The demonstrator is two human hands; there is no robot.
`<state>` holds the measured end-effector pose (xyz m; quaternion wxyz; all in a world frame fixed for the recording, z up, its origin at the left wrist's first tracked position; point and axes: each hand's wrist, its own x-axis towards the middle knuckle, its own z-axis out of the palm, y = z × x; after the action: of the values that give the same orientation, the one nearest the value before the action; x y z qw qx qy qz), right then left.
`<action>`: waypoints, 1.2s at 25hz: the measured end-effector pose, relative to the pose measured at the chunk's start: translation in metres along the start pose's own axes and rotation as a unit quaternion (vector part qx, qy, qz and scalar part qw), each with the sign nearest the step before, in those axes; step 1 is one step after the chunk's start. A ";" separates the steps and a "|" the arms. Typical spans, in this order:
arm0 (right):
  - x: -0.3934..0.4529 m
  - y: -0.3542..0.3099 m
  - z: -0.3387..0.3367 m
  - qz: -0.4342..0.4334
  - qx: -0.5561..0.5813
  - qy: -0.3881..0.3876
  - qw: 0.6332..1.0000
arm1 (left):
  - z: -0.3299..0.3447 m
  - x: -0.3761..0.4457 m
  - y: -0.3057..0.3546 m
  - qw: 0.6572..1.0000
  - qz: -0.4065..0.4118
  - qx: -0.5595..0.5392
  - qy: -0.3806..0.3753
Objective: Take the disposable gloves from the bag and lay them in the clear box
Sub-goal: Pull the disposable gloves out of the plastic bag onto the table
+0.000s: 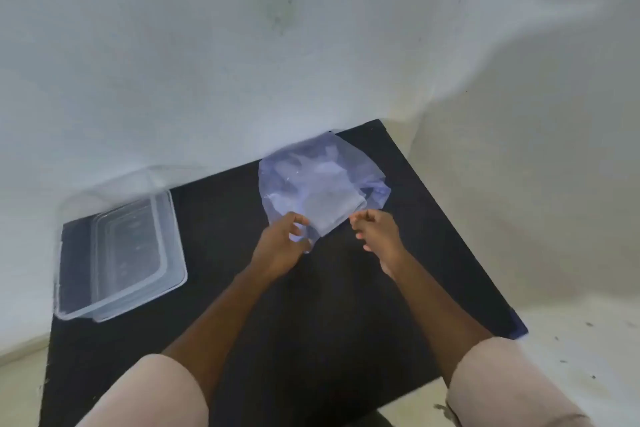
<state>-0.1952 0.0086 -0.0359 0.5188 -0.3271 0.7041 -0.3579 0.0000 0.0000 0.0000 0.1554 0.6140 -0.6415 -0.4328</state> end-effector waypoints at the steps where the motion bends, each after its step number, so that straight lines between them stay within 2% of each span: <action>1: 0.017 -0.002 -0.001 0.002 -0.040 0.050 0.998 | 0.008 0.010 0.000 0.998 0.009 0.068 0.002; 2: 0.035 -0.003 -0.003 -0.004 -0.084 0.103 0.991 | 0.016 0.021 -0.003 0.990 0.009 0.137 0.014; 4: 0.055 -0.008 0.000 -0.029 -0.165 0.149 0.975 | 0.029 0.030 -0.004 0.979 -0.011 0.202 0.023; 6: 0.075 -0.013 0.006 -0.046 -0.210 0.153 0.964 | 0.038 0.050 -0.005 0.971 -0.035 0.234 0.041; 10: 0.100 -0.006 0.012 0.005 -0.248 0.141 0.959 | 0.047 0.078 -0.007 0.944 -0.044 0.315 0.087; 12: 0.105 -0.007 0.014 -0.028 -0.192 0.144 0.970 | 0.042 0.089 -0.006 0.945 -0.043 0.311 0.090; 14: 0.104 -0.008 0.021 -0.044 -0.067 0.153 0.985 | 0.037 0.098 -0.005 0.955 -0.042 0.276 0.098; 16: 0.099 -0.011 0.032 0.001 0.119 0.109 0.987 | 0.035 0.102 -0.003 0.966 -0.030 0.236 0.102; 18: 0.099 -0.011 0.045 0.088 0.241 0.067 0.964 | 0.036 0.104 -0.002 0.975 -0.012 0.200 0.098; 20: 0.102 -0.012 0.050 0.136 0.248 0.099 0.954 | 0.037 0.106 -0.005 0.978 -0.005 0.184 0.102; 24: 0.074 -0.011 0.036 0.158 0.284 0.120 0.938 | 0.037 0.106 -0.015 0.980 -0.002 0.165 0.110; 30: -0.038 0.061 0.002 0.290 0.273 0.141 0.906 | 0.056 0.100 -0.024 0.974 -0.011 0.209 0.087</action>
<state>-0.1895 0.0719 -0.0690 0.5643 0.0996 0.7084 -0.4121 -0.0450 -0.0686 -0.0831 0.0744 0.6751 -0.6952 -0.2354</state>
